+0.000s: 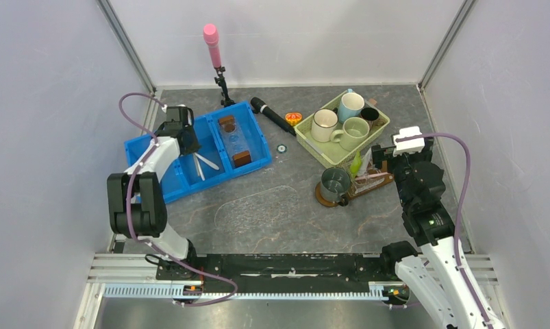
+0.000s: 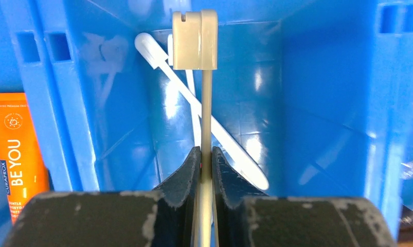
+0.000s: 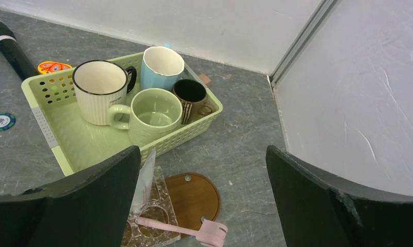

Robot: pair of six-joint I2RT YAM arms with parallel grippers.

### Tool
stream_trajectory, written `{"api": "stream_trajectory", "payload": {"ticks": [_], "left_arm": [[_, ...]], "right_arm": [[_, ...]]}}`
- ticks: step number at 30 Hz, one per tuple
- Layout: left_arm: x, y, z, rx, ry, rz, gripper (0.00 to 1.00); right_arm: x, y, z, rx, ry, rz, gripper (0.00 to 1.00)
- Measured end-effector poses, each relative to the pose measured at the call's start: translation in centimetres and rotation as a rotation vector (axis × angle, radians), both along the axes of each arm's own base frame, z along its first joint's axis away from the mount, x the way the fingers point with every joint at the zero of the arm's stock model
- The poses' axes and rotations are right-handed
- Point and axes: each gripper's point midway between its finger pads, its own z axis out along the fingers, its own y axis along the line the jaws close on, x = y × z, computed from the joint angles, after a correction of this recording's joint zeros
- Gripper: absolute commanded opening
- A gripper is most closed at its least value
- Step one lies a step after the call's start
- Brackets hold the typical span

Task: Prepare toiletry sets of a toothbrush and toothpaste on the tray

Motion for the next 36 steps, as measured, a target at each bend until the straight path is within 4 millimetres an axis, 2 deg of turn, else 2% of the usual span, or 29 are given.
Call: {"api": "stream_trajectory", "payload": {"ticks": [3,5,12,13,18,27,32,36], "left_arm": [[0.0,-0.7,1.5,-0.030,-0.047,-0.024,0.02],[-0.1,-1.4,3.3,-0.056,-0.106,-0.050,0.02],[-0.3,-4.9,12.2,-0.122,-0.393,-0.213,0.02],[-0.4,-6.1,13.7,-0.126,-0.445,-0.266,0.02],[-2.5,-12.3,18.2,-0.127,-0.586,-0.523,0.02],[-8.6,-22.0,22.0,-0.085,-0.725,-0.933,0.02],[-11.8,-26.0,22.7,-0.076,-0.767,-1.105,0.02],[-13.9,-28.7,22.5,-0.053,-0.784,-1.221,0.02]], "right_arm": [[0.0,0.2,0.0,0.002,0.003,0.012,0.98],[0.1,0.5,0.1,0.001,0.009,0.029,0.98],[0.1,2.6,2.5,0.010,-0.003,0.145,0.98],[0.0,3.0,2.9,0.012,-0.004,0.164,0.98],[-0.4,5.2,5.7,0.051,-0.021,0.286,0.98],[-1.0,10.4,9.1,0.201,0.063,0.539,0.98],[-2.1,12.9,9.3,0.311,0.141,0.665,0.94],[-3.0,14.2,9.2,0.383,0.186,0.728,0.93]]}}
